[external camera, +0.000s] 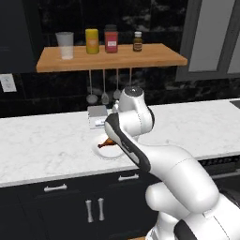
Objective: Pick up the knife from the drawer and place it on the cutting board. Then place the meat from the plate to the cutting board.
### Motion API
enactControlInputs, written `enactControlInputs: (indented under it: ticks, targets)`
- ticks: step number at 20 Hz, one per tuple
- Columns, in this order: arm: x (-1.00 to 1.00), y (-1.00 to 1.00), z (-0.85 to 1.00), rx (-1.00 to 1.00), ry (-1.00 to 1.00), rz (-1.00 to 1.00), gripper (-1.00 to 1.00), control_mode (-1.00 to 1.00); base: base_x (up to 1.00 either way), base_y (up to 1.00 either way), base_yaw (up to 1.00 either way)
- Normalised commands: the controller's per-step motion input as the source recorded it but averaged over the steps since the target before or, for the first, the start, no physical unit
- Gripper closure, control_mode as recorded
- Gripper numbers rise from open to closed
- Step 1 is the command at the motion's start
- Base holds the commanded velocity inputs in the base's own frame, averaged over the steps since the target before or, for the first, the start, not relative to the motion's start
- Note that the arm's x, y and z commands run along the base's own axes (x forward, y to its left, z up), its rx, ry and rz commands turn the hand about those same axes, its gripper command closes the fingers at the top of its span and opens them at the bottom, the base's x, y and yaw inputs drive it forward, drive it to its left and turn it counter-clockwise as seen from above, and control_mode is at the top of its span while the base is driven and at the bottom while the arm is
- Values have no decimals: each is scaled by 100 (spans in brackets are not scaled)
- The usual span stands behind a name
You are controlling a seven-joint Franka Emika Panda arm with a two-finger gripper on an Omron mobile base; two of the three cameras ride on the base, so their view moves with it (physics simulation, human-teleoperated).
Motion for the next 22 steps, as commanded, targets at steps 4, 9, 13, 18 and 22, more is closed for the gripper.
enactControlInputs:
  ticks: [4,9,13,18,22]
  targets:
    - [0,0,0,0,0,0,-100,100,26,70,-47]
    - [0,0,0,0,0,0,-100,100,23,5,-4]
    - [0,0,0,0,0,0,-100,100,26,0,0]
    - [41,-3,-20,0,3,11,-100,-100,13,0,0]
    - [74,-1,-64,0,20,31,-100,-100,0,0,0]
